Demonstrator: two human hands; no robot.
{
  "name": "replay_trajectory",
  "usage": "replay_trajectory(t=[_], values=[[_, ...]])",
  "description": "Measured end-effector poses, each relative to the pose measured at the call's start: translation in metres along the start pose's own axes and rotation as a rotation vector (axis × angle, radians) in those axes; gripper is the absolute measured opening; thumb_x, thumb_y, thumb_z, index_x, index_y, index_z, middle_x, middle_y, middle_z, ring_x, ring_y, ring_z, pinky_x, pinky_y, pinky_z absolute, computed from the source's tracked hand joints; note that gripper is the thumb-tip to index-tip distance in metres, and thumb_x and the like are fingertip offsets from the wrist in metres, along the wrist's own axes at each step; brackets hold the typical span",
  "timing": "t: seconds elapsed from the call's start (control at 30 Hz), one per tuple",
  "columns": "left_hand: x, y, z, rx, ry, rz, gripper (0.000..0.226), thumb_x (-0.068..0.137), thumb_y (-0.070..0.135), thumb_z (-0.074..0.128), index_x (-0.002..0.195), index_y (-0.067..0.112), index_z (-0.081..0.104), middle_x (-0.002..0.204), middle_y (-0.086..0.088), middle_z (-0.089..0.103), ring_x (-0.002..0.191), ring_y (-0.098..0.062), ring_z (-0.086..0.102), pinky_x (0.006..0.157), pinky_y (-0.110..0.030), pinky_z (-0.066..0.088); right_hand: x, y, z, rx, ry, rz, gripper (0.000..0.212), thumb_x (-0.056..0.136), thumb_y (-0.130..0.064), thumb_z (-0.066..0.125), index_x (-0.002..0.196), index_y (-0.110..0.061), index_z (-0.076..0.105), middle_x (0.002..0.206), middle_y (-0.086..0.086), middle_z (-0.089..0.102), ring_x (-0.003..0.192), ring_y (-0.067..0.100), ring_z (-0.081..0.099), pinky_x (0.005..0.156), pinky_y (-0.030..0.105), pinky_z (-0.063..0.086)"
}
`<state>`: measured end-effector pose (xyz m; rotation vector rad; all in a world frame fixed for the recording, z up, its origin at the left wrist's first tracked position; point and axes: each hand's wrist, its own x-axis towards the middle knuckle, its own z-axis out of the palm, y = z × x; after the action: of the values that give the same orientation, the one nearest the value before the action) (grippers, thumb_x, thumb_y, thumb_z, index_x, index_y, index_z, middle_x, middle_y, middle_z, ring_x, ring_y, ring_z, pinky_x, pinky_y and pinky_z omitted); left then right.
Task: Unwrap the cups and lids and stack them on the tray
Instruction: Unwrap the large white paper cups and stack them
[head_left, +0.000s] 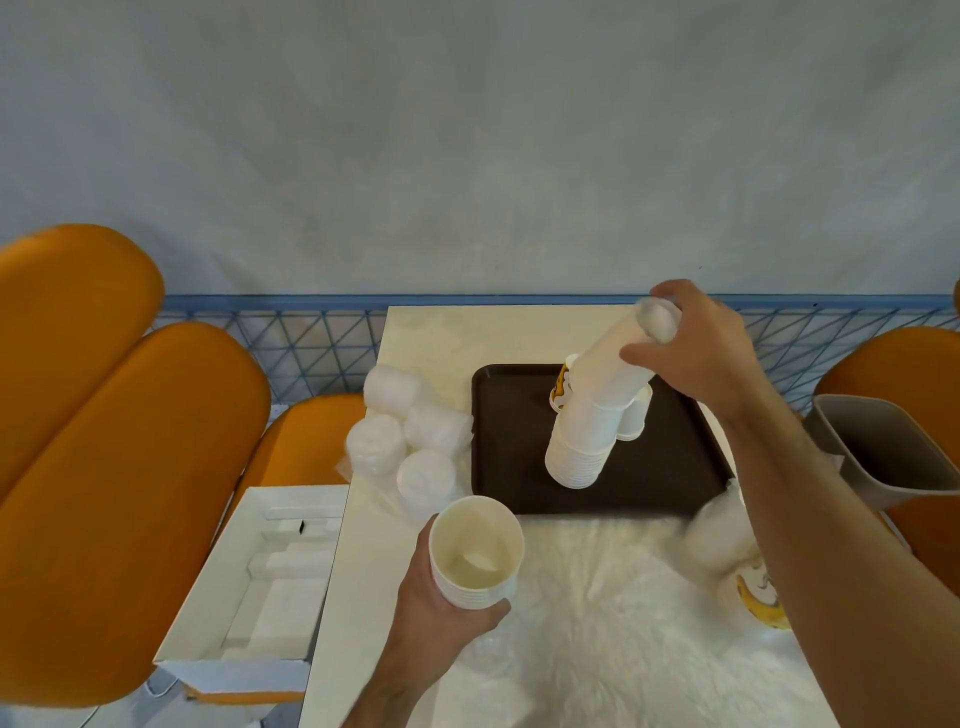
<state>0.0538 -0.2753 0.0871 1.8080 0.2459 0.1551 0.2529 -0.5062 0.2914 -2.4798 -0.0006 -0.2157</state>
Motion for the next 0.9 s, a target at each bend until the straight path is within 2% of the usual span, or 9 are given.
replay_trajectory(t=[0.13,0.2,0.33,0.5,0.7,0.8,0.9], values=[[0.0,0.004,0.001,0.008,0.01,0.025,0.098,0.047,0.013,0.099,0.124,0.037,0.044,0.119,0.024,0.054,0.115,0.012,0.047,0.082,0.003,0.037,0.014,-0.002,0.012,-0.102,-0.035,-0.11,0.055,0.083,0.002,0.072,0.132,-0.02,0.059,0.134,0.01,0.057,0.11,0.031,0.06,0.087,0.036,0.049],[-0.001,0.004,0.001,0.002,0.008,0.021,0.098,0.047,0.014,0.099,0.124,0.037,0.045,0.118,0.024,0.056,0.115,0.01,0.048,0.083,0.002,0.039,0.018,-0.001,0.021,-0.143,-0.07,-0.116,0.053,0.084,0.007,0.066,0.13,-0.019,0.062,0.132,0.008,0.059,0.11,0.029,0.059,0.084,0.033,0.047],[-0.001,0.003,0.001,-0.012,0.001,0.014,0.097,0.048,0.01,0.099,0.124,0.036,0.046,0.114,0.037,0.054,0.113,0.009,0.05,0.082,0.0,0.041,0.014,0.011,0.043,-0.238,-0.198,-0.06,0.044,0.087,0.002,0.066,0.127,-0.017,0.065,0.135,0.009,0.059,0.114,0.03,0.057,0.095,0.039,0.05],[0.0,0.003,0.001,-0.018,0.005,0.014,0.096,0.047,0.011,0.099,0.124,0.034,0.046,0.113,0.038,0.053,0.114,0.008,0.05,0.082,-0.001,0.042,0.005,0.025,0.055,-0.156,-0.123,0.008,0.041,0.088,0.005,0.064,0.124,-0.015,0.066,0.137,0.01,0.059,0.115,0.031,0.058,0.097,0.042,0.052],[0.001,0.003,0.002,-0.011,0.016,0.01,0.095,0.047,0.016,0.099,0.123,0.035,0.045,0.112,0.04,0.052,0.115,0.008,0.049,0.082,0.0,0.042,-0.003,0.03,0.053,-0.142,-0.14,-0.043,0.042,0.09,-0.001,0.065,0.129,-0.015,0.066,0.143,0.007,0.057,0.121,0.029,0.057,0.099,0.038,0.05],[0.001,0.0,0.003,0.004,0.017,0.012,0.097,0.047,0.016,0.099,0.124,0.036,0.045,0.114,0.034,0.055,0.116,0.007,0.05,0.082,0.0,0.042,-0.024,0.025,0.054,-0.167,-0.038,-0.143,0.044,0.087,-0.006,0.068,0.129,-0.015,0.063,0.142,0.007,0.053,0.119,0.03,0.055,0.095,0.036,0.048],[0.0,0.0,0.002,0.016,0.022,0.026,0.097,0.046,0.016,0.099,0.125,0.035,0.046,0.115,0.026,0.058,0.116,0.006,0.051,0.084,0.0,0.041,-0.072,0.011,0.066,0.004,-0.041,-0.233,0.038,0.087,-0.013,0.069,0.124,-0.019,0.065,0.132,0.001,0.058,0.112,0.02,0.054,0.091,0.029,0.042]])
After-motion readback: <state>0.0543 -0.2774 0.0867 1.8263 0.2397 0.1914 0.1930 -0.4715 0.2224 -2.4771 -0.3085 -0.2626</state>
